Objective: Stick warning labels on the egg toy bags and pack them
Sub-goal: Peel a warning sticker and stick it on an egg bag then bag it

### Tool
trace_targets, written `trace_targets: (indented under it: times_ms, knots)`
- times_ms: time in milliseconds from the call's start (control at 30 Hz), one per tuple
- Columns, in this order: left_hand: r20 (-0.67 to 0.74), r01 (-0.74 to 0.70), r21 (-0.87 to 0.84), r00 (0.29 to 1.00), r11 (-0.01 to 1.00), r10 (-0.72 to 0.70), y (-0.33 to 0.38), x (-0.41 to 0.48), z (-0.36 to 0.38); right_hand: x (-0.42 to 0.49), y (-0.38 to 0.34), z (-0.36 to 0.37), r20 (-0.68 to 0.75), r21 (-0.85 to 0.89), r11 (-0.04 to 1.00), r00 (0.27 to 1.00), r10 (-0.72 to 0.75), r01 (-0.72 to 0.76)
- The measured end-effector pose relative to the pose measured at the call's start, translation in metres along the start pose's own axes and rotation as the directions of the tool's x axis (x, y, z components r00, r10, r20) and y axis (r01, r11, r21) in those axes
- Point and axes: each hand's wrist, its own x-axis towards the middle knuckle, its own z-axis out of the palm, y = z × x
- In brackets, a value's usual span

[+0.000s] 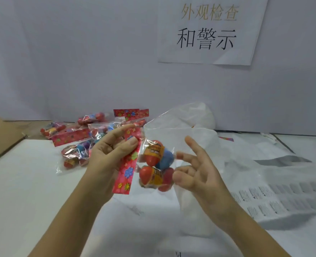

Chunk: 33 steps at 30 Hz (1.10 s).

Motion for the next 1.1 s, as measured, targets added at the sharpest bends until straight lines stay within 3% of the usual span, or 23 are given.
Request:
trace_targets:
  times_ms: [167, 233, 500, 600, 700, 767, 800, 867, 900, 933, 1000, 1100]
  knots:
    - [0.046, 0.055, 0.087, 0.997, 0.995, -0.059, -0.001, 0.003, -0.006, 0.001, -0.001, -0.003, 0.003, -0.012, 0.999, 0.999, 0.048, -0.048]
    - [-0.006, 0.063, 0.081, 0.998, 0.995, -0.063, 0.0, 0.006, -0.007, 0.001, -0.004, -0.005, -0.035, -0.048, 0.998, 0.999, 0.028, -0.03]
    - [-0.117, 0.061, 0.091, 0.992, 0.994, -0.051, -0.002, 0.01, -0.009, 0.007, -0.011, -0.017, -0.163, 0.074, 0.997, 0.987, -0.004, 0.016]
    - [-0.302, -0.023, 0.129, 0.952, 0.991, 0.061, -0.011, 0.014, -0.01, 0.006, -0.011, -0.018, -0.284, 0.136, 0.982, 0.955, -0.089, 0.132]
    - [-0.43, -0.148, 0.224, 0.872, 0.963, 0.234, -0.021, 0.006, -0.002, 0.002, -0.01, -0.012, -0.409, 0.023, 0.947, 0.868, -0.284, 0.32]
    - [-0.294, -0.185, 0.25, 0.921, 0.95, 0.257, -0.027, -0.004, 0.009, -0.003, -0.007, -0.006, -0.419, -0.212, 0.854, 0.745, -0.519, 0.476]
    - [-0.171, -0.172, 0.204, 0.963, 0.964, 0.208, -0.028, -0.009, 0.016, -0.005, -0.005, -0.005, -0.356, -0.37, 0.75, 0.663, -0.659, 0.548]
    - [0.072, -0.053, 0.027, 0.996, 0.998, 0.051, -0.03, -0.02, 0.029, -0.008, 0.001, -0.004, -0.096, -0.618, 0.439, 0.491, -0.866, 0.653]
    - [0.153, 0.01, -0.06, 0.988, 0.998, -0.001, -0.03, -0.024, 0.034, -0.009, 0.004, -0.005, 0.044, -0.681, 0.288, 0.43, -0.902, 0.673]
    - [0.204, 0.051, -0.14, 0.979, 0.989, -0.022, -0.031, -0.027, 0.037, -0.009, 0.007, -0.006, 0.158, -0.718, 0.172, 0.399, -0.903, 0.675]
    - [0.209, 0.053, -0.237, 0.978, 0.97, -0.003, -0.031, -0.031, 0.041, -0.008, 0.011, -0.006, 0.314, -0.749, 0.038, 0.405, -0.859, 0.662]
    - [0.03, 0.029, -0.189, 0.999, 0.982, -0.023, -0.025, -0.029, 0.042, -0.008, 0.016, -0.003, 0.395, -0.746, 0.017, 0.464, -0.793, 0.665]
